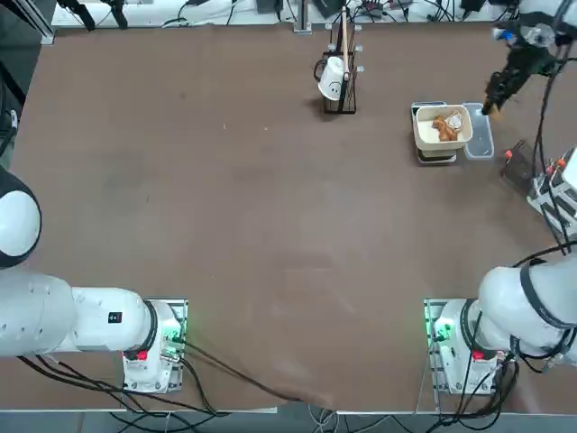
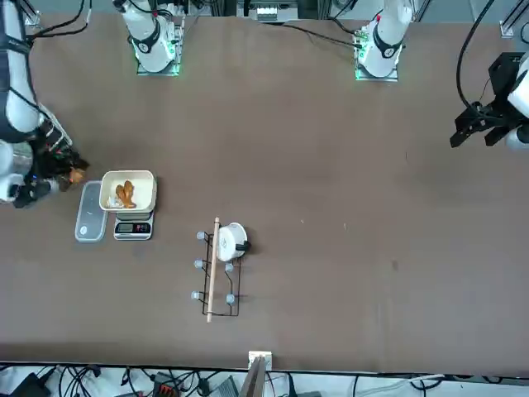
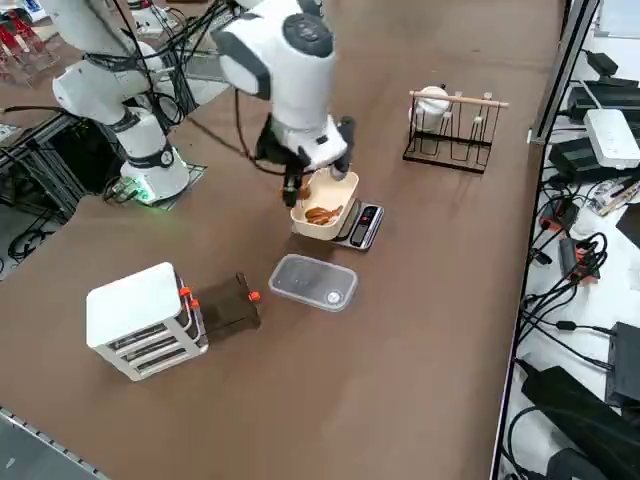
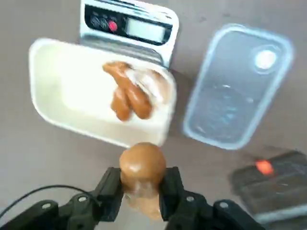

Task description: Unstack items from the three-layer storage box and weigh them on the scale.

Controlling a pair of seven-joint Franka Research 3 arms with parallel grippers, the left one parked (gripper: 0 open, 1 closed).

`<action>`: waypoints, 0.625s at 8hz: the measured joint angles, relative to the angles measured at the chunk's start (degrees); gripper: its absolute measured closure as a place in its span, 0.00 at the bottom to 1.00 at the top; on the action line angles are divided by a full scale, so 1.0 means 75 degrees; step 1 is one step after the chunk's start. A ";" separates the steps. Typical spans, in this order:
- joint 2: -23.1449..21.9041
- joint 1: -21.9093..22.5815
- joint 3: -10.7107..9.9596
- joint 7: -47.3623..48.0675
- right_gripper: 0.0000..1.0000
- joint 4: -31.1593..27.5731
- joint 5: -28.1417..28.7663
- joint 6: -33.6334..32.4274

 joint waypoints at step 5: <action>0.0497 0.0751 -0.0115 0.1416 0.11 -0.0118 -0.0008 0.0815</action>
